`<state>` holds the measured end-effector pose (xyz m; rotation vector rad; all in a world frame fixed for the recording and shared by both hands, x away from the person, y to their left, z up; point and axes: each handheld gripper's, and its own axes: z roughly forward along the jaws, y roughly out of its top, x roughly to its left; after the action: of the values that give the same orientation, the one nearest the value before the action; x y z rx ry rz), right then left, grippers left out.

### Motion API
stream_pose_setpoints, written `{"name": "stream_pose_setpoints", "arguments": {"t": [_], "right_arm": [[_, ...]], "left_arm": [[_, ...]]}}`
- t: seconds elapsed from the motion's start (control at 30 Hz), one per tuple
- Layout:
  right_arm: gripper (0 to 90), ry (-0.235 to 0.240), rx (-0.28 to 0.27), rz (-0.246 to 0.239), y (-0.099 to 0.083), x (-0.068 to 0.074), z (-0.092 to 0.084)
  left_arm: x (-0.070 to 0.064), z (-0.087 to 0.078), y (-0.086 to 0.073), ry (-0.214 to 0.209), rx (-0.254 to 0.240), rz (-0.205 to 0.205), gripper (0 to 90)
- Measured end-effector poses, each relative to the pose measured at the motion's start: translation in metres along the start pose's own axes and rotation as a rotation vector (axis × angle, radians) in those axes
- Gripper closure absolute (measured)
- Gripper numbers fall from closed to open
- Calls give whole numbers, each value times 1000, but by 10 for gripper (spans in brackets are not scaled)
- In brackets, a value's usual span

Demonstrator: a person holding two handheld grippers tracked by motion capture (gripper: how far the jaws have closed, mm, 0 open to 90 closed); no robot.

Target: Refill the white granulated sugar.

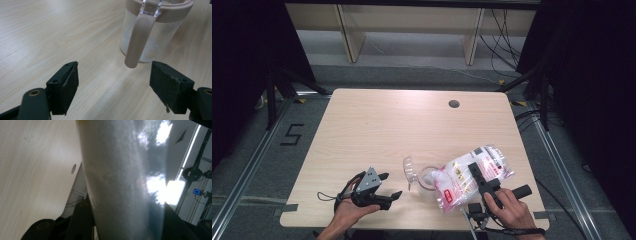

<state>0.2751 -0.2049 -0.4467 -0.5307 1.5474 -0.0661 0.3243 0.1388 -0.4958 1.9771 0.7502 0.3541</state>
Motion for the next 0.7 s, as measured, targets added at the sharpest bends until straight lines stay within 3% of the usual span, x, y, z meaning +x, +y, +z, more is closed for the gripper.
{"name": "stream_pose_setpoints", "arguments": {"t": [0.07,0.2,0.23,0.33,0.4,0.5,0.7], "right_arm": [[679,-7,-5,-21,0,-2,0],[679,-16,-8,-23,0,-3,0],[680,-4,-1,-15,0,-2,0],[680,-3,-2,-16,-1,-2,0],[681,-2,2,-9,0,-1,0],[682,-6,-1,-18,0,-2,0],[684,-7,-1,-20,-1,-2,0]], "left_arm": [[0,0,0,-1,1,0,230],[0,0,0,1,4,1,230],[1,-1,0,3,10,18,231],[0,0,0,1,5,1,231],[1,-1,0,3,11,19,231],[0,0,0,0,2,-6,230],[1,0,0,-6,1,-3,230]]}}
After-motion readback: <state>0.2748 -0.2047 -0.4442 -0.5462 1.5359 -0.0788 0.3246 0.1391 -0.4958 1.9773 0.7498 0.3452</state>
